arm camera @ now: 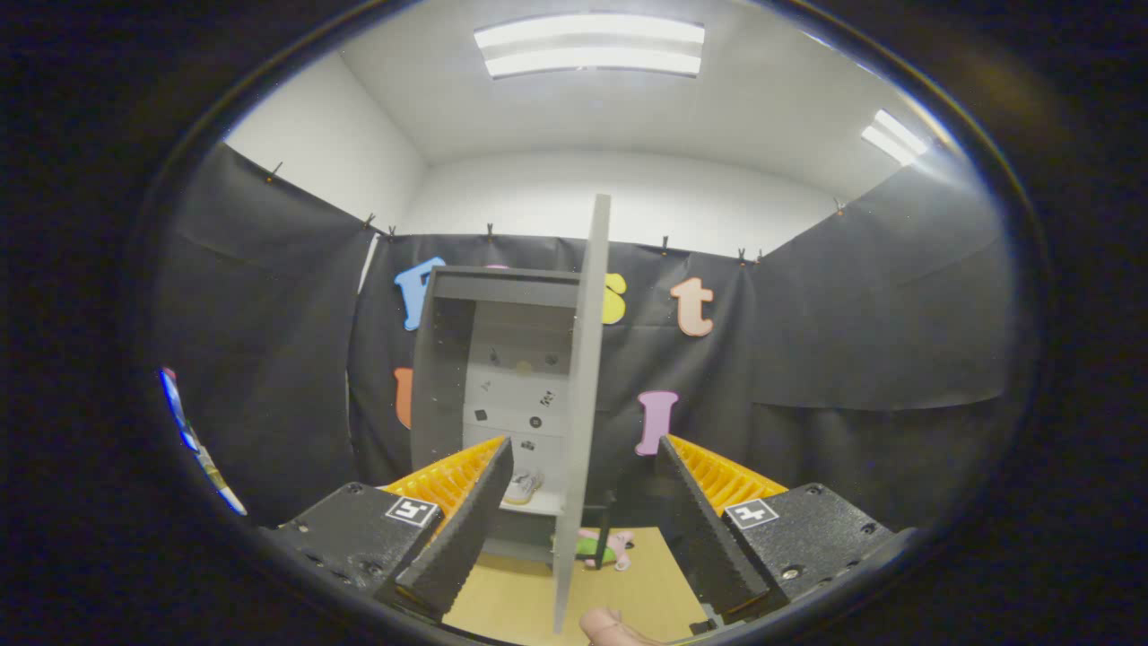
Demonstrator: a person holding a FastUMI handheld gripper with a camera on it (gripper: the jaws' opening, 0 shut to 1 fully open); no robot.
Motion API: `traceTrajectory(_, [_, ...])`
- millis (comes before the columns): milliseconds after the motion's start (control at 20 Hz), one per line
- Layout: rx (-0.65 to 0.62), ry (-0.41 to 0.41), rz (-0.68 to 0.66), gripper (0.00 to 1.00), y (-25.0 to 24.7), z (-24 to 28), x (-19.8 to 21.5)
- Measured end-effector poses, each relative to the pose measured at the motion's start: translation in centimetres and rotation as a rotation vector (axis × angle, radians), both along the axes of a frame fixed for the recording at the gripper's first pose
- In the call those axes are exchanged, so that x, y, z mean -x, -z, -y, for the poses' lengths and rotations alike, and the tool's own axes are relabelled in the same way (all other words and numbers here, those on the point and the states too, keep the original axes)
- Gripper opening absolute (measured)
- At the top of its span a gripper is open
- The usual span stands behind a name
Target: Open the shoe cabinet door, grab the shoes and put them into the shoe cabinet, then close the shoe cabinet door.
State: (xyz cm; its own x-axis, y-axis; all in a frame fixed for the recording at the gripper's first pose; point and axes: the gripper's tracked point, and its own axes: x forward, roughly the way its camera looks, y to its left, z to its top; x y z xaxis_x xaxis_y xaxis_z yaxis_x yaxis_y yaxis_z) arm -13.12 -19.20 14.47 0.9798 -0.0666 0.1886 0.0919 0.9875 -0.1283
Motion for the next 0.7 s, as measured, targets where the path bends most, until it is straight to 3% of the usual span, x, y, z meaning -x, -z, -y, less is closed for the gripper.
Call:
traceTrajectory(450, [-0.005, 0.074, -0.084, 1.00, 3.2, 10.0, -1.4])
traceTrajectory(700, [-0.014, 0.114, -0.175, 1.00, 6.5, 15.4, -5.2])
